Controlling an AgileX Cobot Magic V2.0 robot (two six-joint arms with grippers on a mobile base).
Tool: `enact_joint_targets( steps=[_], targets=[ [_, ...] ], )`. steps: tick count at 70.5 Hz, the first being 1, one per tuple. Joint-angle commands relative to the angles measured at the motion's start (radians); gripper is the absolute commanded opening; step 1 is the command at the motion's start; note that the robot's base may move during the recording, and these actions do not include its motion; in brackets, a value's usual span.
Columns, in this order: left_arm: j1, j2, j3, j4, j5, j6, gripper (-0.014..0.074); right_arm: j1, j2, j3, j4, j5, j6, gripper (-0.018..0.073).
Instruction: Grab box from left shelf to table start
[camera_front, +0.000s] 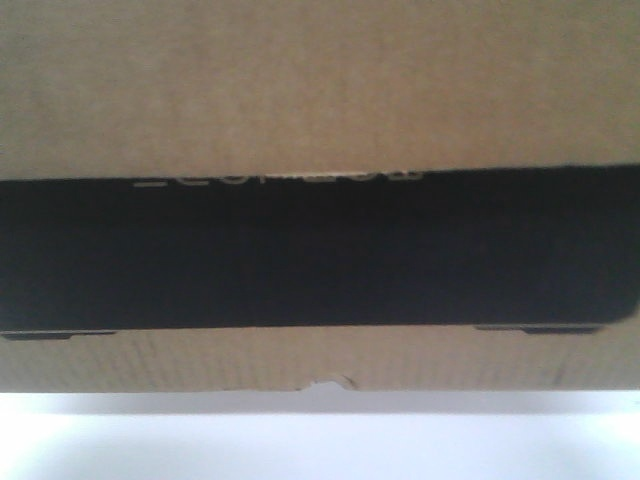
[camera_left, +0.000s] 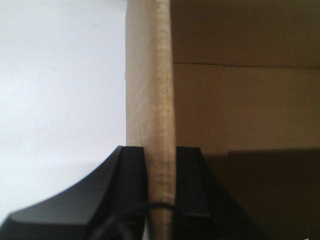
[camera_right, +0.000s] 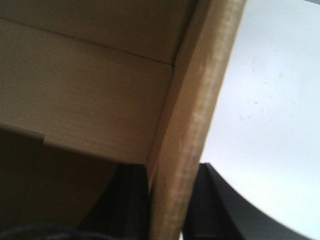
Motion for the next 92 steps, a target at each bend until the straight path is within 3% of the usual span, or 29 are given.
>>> enact_joint_targets(
  steps=[1, 19, 56, 76, 81, 86, 92],
  targets=[
    [-0.019, 0.039, -0.068, -0.259, -0.092, -0.019, -0.0096, 0.015, 0.063, -0.053, 0.146, -0.063, -0.035, 0.0070],
    [-0.019, 0.174, -0.072, -0.219, -0.106, -0.019, -0.0096, 0.015, 0.206, -0.053, 0.147, -0.141, -0.035, 0.0070],
    [-0.019, 0.425, -0.072, -0.229, -0.175, -0.015, -0.0096, 0.014, 0.397, -0.053, 0.146, -0.293, -0.035, 0.0070],
    [-0.019, 0.485, -0.072, -0.231, -0.149, 0.046, -0.0086, 0.014, 0.424, -0.053, 0.146, -0.292, -0.035, 0.0076],
    [-0.019, 0.485, -0.072, -0.231, -0.149, 0.062, -0.0024, 0.014, 0.424, -0.053, 0.146, -0.290, -0.035, 0.0112],
    [-0.019, 0.485, -0.072, -0.231, -0.149, 0.062, 0.0094, 0.014, 0.424, -0.053, 0.146, -0.288, -0.035, 0.0200],
    [-0.019, 0.485, -0.072, -0.231, -0.149, 0.062, 0.0281, 0.014, 0.423, -0.053, 0.146, -0.283, -0.035, 0.0377]
  ],
)
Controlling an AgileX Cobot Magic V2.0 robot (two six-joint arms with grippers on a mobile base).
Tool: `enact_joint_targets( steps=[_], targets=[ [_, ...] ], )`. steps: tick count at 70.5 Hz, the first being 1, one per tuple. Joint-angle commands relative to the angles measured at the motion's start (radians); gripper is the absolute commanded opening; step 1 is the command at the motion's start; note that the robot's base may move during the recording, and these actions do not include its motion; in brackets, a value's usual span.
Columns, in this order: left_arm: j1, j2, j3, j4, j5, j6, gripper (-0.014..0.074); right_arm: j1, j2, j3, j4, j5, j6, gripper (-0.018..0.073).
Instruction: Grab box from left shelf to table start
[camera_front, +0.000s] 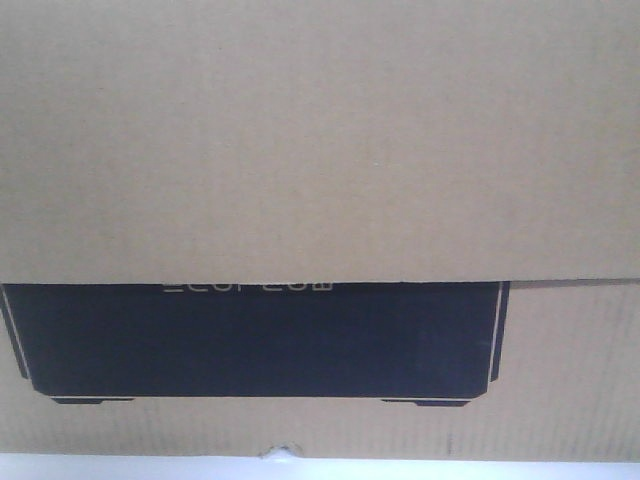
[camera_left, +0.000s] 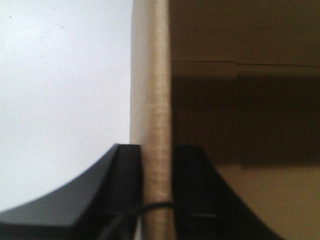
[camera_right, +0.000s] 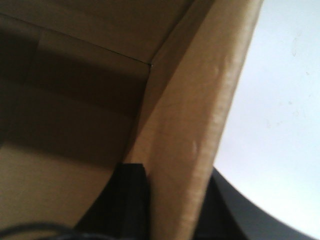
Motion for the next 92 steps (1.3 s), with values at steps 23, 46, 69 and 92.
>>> enact_joint_targets(
  steps=[23, 46, 69, 92],
  targets=[
    [-0.037, -0.004, -0.018, -0.263, -0.012, 0.006, 0.0527, 0.027, -0.059, -0.031, 0.113, -0.083, -0.002, 0.0615],
    [-0.037, -0.004, -0.041, -0.249, -0.006, 0.006, 0.0527, 0.027, -0.155, -0.031, -0.078, -0.039, 0.081, 0.0615],
    [-0.037, -0.004, -0.201, -0.083, 0.071, 0.002, 0.0524, 0.027, -0.223, -0.031, -0.191, -0.007, 0.113, 0.0615],
    [-0.037, -0.070, -0.306, 0.065, 0.186, 0.000, 0.0237, 0.027, -0.312, -0.031, -0.208, 0.009, 0.159, 0.0594]
  ],
)
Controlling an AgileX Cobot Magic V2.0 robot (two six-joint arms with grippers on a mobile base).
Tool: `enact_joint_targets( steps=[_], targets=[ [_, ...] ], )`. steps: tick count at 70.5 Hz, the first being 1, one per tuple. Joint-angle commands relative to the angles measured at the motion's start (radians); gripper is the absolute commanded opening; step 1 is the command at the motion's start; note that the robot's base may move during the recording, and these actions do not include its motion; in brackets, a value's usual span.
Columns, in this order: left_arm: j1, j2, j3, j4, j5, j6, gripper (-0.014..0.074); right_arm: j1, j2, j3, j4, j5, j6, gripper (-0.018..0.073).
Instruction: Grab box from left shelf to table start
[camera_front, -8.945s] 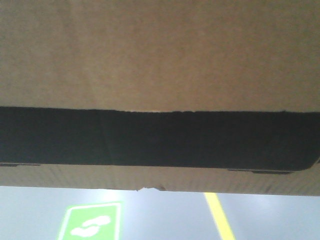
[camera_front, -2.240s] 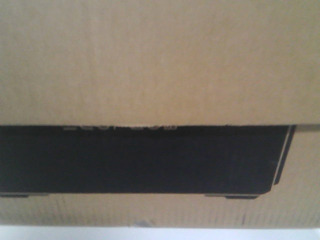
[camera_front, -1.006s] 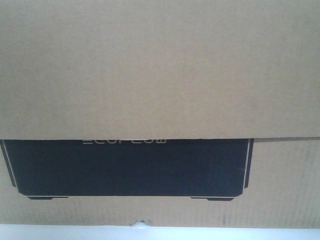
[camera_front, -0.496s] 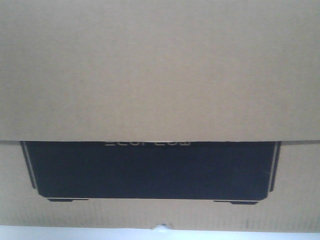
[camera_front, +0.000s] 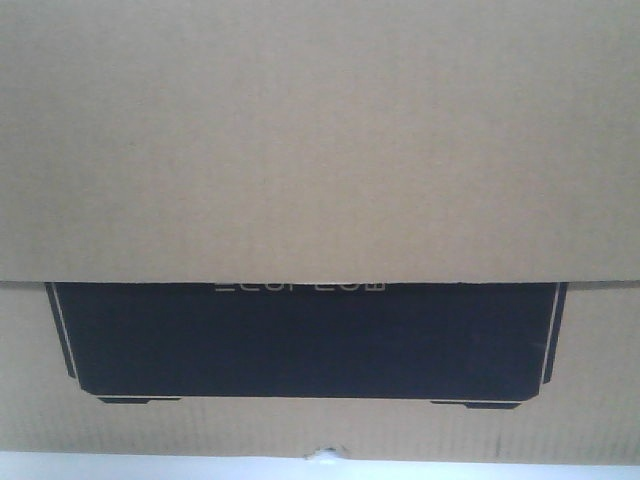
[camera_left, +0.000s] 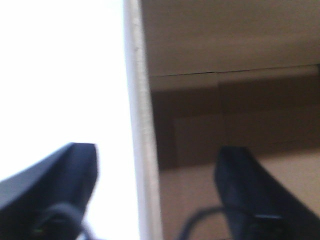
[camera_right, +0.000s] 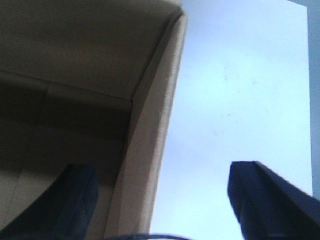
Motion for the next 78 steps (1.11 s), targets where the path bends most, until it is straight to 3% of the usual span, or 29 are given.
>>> enact_joint_targets(
  steps=[1, 8, 18, 24, 38, 58, 78],
  targets=[
    [-0.005, -0.082, -0.043, 0.007, -0.021, -0.007, 0.0209, 0.002, -0.069, -0.033, -0.044, -0.037, 0.015, 0.0585],
    [-0.005, -0.140, -0.043, 0.007, -0.021, -0.007, 0.0080, 0.002, -0.111, -0.033, -0.044, -0.033, 0.015, 0.0461],
    [-0.005, -0.224, -0.043, 0.007, -0.039, -0.007, -0.0083, 0.002, -0.174, -0.033, -0.044, -0.033, 0.015, 0.0197],
    [-0.005, -0.279, -0.023, 0.007, -0.059, -0.007, -0.0100, 0.002, -0.215, -0.027, -0.033, -0.033, 0.015, 0.0046],
    [-0.005, -0.436, 0.165, 0.006, -0.203, -0.011, -0.0101, 0.002, -0.357, 0.103, 0.021, -0.117, 0.026, 0.0055],
    [-0.005, -0.741, 0.578, -0.001, -0.521, -0.011, -0.0101, 0.002, -0.623, 0.480, 0.094, -0.409, 0.026, 0.0055],
    [-0.005, -1.068, 0.896, -0.015, -0.632, -0.011, -0.0102, 0.002, -0.941, 0.820, 0.125, -0.573, 0.026, 0.0055]
  ],
)
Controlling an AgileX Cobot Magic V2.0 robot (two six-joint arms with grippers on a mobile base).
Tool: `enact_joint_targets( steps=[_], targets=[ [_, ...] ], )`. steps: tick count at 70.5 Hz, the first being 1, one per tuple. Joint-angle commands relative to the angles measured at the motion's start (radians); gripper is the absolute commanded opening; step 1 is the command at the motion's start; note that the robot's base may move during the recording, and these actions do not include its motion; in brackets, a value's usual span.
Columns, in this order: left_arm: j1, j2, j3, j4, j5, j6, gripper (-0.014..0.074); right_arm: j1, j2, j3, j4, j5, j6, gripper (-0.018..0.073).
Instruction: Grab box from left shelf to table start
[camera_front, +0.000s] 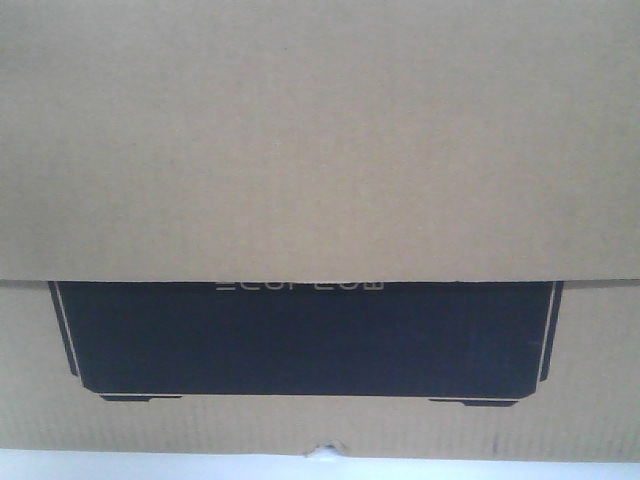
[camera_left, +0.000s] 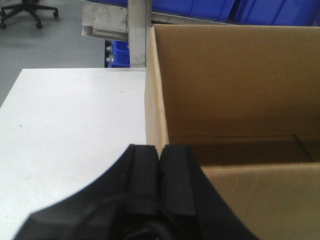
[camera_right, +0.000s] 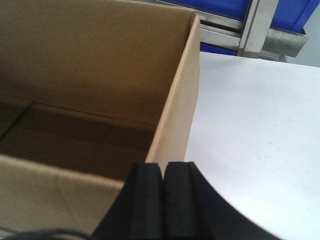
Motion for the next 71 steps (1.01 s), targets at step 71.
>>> enact_joint_targets(
  steps=[71],
  targets=[
    [-0.005, -0.406, 0.287, -0.057, -0.210, -0.007, -0.0102, 0.002, -0.399, 0.271, 0.029, -0.262, 0.003, 0.0055]
  ],
)
